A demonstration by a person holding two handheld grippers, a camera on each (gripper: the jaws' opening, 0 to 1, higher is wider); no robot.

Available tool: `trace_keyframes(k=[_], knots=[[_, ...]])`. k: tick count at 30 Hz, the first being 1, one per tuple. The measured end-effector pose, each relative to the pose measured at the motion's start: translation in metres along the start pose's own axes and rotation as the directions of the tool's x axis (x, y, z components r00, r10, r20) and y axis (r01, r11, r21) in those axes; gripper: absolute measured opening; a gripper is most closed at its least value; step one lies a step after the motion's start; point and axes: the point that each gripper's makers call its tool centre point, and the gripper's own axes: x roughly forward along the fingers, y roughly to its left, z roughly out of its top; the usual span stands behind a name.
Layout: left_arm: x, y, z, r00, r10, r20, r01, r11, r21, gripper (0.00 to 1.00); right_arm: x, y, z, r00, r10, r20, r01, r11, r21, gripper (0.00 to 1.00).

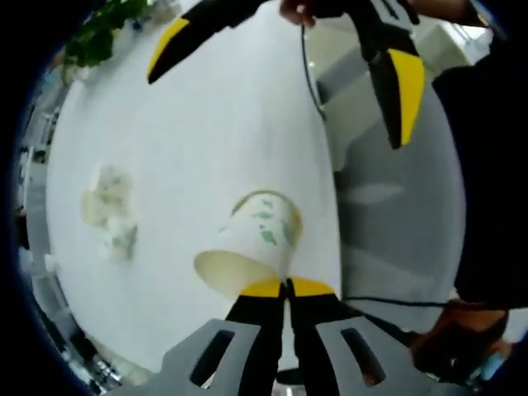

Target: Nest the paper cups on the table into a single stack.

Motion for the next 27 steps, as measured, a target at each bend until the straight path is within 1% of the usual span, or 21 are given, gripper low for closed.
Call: trace_keyframes(k=[6,11,16,18,24,27], knots=[[0.006,0.000,0.002,1.000,-0.010,-0.014,0.010,1.000,0.007,0.00,-0.003,-0.002,-0.001,1.000,-0.004,0.002,0.004,1.000,0.006,0.90],[0.009,-0.001,0.001,0.999,-0.022,-0.031,0.022,1.000,0.013,0.00,-0.004,-0.002,-0.003,1.000,-0.007,0.000,0.007,1.000,0.013,0.90],[0.011,0.002,0.001,0.999,-0.019,-0.045,0.019,1.000,0.012,0.00,-0.004,-0.001,-0.005,1.000,-0.005,0.000,0.005,1.000,0.020,0.88],[0.011,0.003,0.002,0.999,-0.012,-0.043,0.013,1.000,0.024,0.01,-0.004,-0.001,-0.006,1.000,-0.005,0.001,0.005,1.000,0.024,0.88],[0.009,-0.002,0.001,0.998,-0.030,-0.052,0.033,0.999,0.041,0.01,-0.004,-0.001,-0.006,1.000,-0.005,0.003,0.005,1.000,0.028,0.87],[0.008,-0.003,0.001,0.998,-0.046,-0.042,0.047,0.998,0.042,0.01,-0.004,-0.002,-0.006,1.000,-0.007,0.005,0.007,1.000,0.030,0.87]])
